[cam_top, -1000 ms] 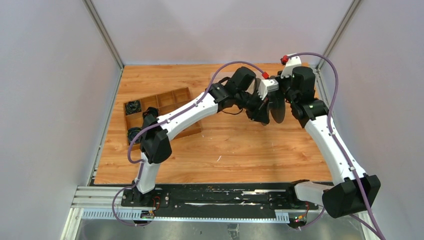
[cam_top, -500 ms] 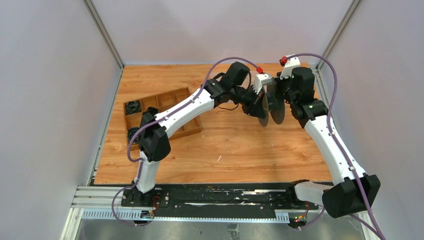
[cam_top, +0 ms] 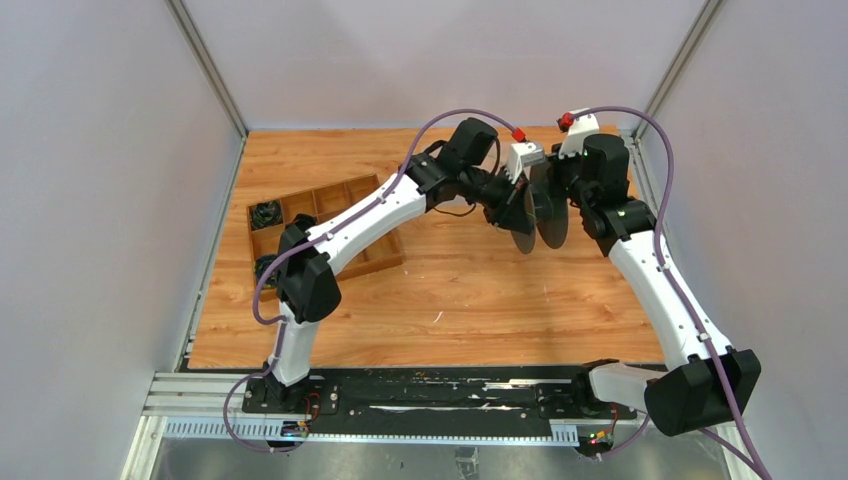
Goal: Wrap the cables
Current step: Wrap the cable around the cable reel.
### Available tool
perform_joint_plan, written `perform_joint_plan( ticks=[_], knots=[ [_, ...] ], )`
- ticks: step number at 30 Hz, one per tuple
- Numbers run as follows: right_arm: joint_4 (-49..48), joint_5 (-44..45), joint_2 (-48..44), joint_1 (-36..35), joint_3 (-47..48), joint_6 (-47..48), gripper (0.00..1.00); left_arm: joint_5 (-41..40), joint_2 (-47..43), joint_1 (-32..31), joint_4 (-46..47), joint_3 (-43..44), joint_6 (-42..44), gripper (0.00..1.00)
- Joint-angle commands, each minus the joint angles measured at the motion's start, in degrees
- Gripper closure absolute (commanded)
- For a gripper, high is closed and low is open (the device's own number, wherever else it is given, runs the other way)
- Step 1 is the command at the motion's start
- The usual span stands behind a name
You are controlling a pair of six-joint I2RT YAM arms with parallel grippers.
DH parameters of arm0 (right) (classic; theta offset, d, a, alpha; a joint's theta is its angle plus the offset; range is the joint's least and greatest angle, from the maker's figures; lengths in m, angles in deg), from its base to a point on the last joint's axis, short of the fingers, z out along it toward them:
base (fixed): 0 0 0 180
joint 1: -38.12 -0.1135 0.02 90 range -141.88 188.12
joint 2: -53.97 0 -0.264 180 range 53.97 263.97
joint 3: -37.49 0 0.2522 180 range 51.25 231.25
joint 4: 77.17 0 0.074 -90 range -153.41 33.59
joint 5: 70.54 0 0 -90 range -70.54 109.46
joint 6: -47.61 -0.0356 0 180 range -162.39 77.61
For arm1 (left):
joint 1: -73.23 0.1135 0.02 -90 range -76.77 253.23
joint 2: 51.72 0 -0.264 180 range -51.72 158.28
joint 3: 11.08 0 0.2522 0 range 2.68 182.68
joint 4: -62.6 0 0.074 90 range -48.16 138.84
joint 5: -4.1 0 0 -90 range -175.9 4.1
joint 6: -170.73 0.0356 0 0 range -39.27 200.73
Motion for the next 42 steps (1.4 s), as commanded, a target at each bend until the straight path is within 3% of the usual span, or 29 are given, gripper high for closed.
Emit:
perform_joint_plan(
  ticks=[1, 13, 21, 27, 36, 42],
  knots=[
    [-1.21, -0.70, -0.79, -0.92, -0.71, 0.89, 0.99, 1.02, -0.70, 1.48, 0.21, 4.00, -0.23, 1.00],
    [-2.16, -4.57, -1.03, -1.67, -1.43, 2.55, 0.99, -1.11, 0.40, 2.51, -1.73, 5.33, 2.34, 0.99],
    [-1.92, -4.17, -1.31, -1.63, -1.29, 2.63, 0.99, -1.84, -0.48, 2.68, -4.59, 3.20, 5.63, 0.91],
    [-1.94, -4.33, -1.31, -1.68, -1.44, 2.51, 0.99, -1.70, -1.09, 2.77, -3.70, 2.11, 6.00, 0.97],
    [-1.89, -4.16, -1.66, -1.65, -1.92, 2.64, 0.99, -1.12, -1.95, 3.25, -5.35, 2.77, 6.65, 0.87],
    [-2.00, -4.24, -1.67, -1.65, -2.03, 2.64, 0.99, -0.96, -2.32, 3.45, -6.49, 2.88, 7.48, 0.86]
  ],
)
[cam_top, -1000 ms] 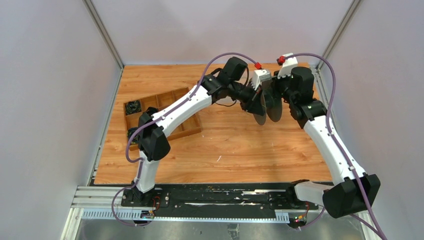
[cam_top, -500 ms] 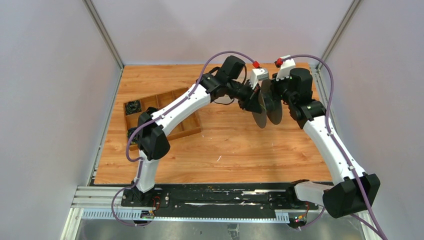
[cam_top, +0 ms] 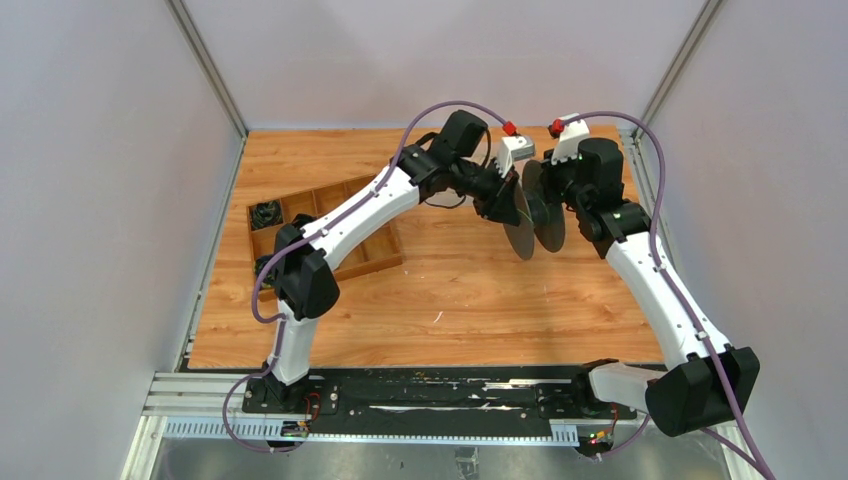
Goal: Wrap the cables
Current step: Wrap the cable around the cable reel.
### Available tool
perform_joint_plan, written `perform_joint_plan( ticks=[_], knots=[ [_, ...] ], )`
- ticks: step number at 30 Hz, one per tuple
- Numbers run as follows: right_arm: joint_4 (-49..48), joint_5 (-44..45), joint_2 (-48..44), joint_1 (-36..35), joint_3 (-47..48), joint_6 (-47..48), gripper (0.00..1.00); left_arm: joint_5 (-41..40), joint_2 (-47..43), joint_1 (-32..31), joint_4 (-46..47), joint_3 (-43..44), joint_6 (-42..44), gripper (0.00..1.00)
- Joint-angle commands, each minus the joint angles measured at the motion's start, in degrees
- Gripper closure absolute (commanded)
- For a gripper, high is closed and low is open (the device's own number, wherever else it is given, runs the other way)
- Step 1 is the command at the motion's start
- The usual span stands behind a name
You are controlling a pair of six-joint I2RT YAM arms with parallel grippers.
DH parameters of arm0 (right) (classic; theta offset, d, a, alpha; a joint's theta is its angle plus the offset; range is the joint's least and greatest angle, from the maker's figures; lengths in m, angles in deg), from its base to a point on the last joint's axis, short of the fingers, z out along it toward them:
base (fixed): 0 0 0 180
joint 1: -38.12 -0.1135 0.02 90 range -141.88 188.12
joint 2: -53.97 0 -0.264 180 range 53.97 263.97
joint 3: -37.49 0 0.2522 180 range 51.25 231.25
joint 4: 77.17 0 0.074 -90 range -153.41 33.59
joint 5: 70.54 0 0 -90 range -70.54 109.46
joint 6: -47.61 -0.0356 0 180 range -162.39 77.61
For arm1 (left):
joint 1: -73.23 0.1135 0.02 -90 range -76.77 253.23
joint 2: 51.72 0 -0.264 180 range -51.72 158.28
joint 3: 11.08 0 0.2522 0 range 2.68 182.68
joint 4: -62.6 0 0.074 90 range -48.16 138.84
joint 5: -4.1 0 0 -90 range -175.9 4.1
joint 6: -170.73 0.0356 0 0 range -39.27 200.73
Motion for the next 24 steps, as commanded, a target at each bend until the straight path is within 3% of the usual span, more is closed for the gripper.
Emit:
perform_joint_plan(
  ticks=[1, 7, 24],
  knots=[
    [-1.29, -0.73, -1.63, -0.65, -0.48, 0.93, 0.99, -0.21, -2.59, 1.02, -1.68, 0.44, 1.24, 0.86],
    [-1.36, -0.64, -1.64, -0.67, -0.72, 0.93, 0.99, 0.44, -2.56, 1.16, -2.14, 0.73, 1.37, 0.91],
    [-1.43, -0.73, -1.64, -0.71, -0.75, 1.02, 0.99, 1.47, -3.41, 1.72, -3.37, 1.61, 1.48, 0.88]
  ],
)
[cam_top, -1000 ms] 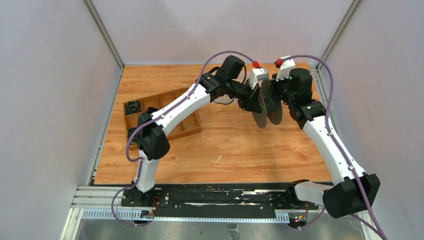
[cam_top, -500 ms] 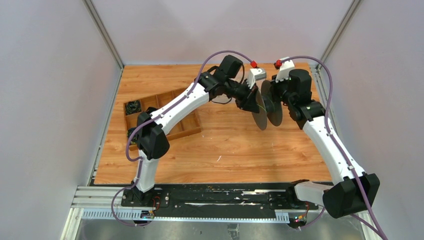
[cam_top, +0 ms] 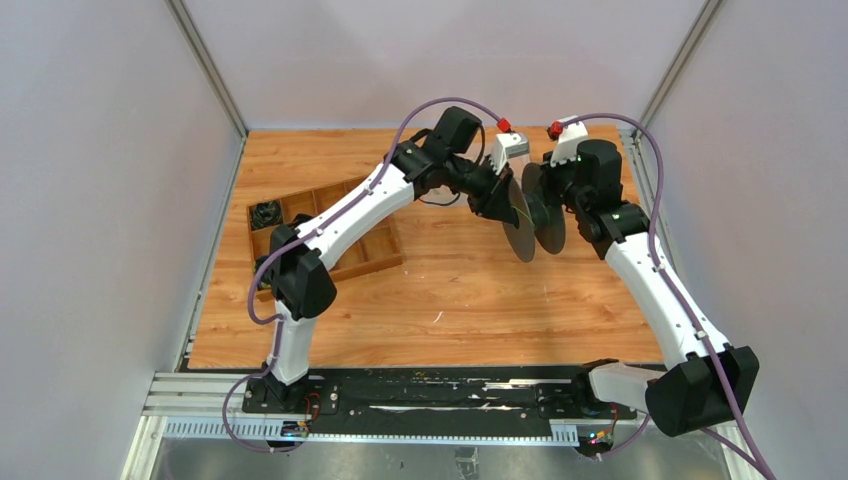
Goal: Wrap the cables
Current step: Wrap the cable around the cable reel.
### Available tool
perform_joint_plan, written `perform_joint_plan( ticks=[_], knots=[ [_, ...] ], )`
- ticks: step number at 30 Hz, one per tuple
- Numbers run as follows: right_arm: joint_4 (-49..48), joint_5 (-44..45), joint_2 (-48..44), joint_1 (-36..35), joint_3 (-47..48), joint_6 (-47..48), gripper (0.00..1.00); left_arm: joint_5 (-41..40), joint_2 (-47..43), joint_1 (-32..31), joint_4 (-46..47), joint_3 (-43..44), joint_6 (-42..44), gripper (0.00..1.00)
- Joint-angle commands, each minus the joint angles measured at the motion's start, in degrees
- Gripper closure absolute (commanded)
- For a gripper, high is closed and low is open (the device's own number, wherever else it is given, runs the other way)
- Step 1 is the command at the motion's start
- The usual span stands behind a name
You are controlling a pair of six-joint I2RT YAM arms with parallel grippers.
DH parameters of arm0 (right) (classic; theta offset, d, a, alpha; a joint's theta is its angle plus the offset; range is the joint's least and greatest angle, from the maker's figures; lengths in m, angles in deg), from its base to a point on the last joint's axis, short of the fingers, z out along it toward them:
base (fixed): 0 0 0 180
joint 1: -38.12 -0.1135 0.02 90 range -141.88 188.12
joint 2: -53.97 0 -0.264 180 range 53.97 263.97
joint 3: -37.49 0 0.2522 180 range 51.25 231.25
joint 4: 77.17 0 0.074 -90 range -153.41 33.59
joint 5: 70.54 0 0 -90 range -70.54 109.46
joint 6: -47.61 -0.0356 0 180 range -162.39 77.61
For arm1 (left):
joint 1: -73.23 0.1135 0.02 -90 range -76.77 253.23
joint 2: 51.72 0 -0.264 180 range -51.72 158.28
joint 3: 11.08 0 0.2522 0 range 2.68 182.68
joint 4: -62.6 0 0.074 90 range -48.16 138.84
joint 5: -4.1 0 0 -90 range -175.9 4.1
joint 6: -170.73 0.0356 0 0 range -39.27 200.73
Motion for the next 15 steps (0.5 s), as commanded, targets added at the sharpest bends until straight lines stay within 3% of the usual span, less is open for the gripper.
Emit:
perform_joint_plan(
  ticks=[1, 9, 15],
  knots=[
    [-1.48, -0.71, -1.62, -0.69, -0.01, 0.74, 0.99, 1.06, -2.61, 0.50, -0.91, 1.31, 0.24, 0.88],
    [-1.54, -0.62, -1.66, -0.70, -0.28, 0.78, 0.99, 1.74, -2.77, 0.68, -0.96, 1.37, 0.09, 0.99],
    [-1.99, -1.51, -1.45, -0.66, -0.75, 1.31, 0.99, -0.06, -2.83, 0.76, 0.07, 3.21, -0.13, 1.00]
  ],
)
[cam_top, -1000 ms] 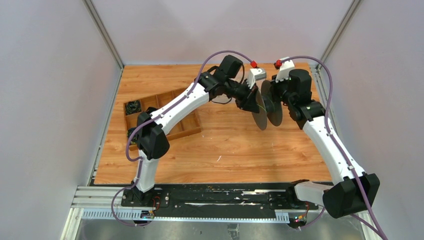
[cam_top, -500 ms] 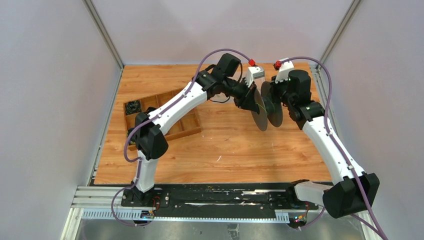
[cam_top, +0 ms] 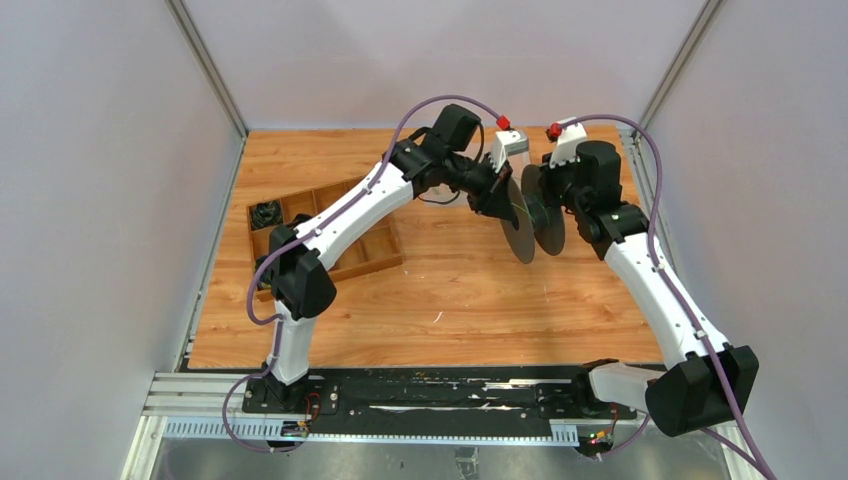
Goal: Wrap the cables
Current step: Wrap the cable around the cable reel.
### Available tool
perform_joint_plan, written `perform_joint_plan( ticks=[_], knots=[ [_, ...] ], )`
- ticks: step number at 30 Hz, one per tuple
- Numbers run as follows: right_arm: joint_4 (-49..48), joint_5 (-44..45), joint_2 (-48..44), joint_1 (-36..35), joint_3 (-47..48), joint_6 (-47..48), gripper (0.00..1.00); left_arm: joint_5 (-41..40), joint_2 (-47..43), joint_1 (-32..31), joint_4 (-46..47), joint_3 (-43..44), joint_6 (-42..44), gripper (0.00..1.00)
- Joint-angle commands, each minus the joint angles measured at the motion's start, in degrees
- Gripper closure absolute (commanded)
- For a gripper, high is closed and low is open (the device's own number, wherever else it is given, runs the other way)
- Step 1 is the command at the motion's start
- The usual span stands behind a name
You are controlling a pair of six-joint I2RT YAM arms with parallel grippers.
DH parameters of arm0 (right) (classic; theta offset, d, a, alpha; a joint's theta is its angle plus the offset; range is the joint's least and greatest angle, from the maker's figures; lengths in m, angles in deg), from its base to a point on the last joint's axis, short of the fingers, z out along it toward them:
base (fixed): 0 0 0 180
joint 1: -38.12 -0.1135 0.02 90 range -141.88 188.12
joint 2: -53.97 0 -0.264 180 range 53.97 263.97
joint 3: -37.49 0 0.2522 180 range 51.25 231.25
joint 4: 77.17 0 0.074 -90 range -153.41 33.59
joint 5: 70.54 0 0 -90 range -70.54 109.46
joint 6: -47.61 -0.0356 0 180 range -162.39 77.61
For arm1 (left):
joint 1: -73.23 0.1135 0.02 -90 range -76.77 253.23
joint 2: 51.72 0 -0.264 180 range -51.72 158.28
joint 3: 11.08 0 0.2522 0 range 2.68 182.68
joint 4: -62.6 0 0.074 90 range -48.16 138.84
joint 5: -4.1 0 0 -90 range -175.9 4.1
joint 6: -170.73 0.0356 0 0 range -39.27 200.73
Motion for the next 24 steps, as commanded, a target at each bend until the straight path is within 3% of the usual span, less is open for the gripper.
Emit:
perform_joint_plan(
  ticks=[1, 10, 24],
  knots=[
    [-1.95, -1.68, -1.49, -0.71, -0.42, 1.45, 0.99, -1.43, -2.59, 0.53, 0.61, 3.20, 0.07, 1.00],
    [-2.18, -5.67, -2.73, -1.66, -1.95, 4.03, 0.99, -6.47, 0.70, 2.20, -2.80, 11.43, 2.21, 1.00],
    [-0.90, -15.37, -4.22, -1.76, -2.87, 8.46, 0.99, -5.51, 0.61, 7.44, -4.68, 10.81, 4.83, 1.00]
  ],
)
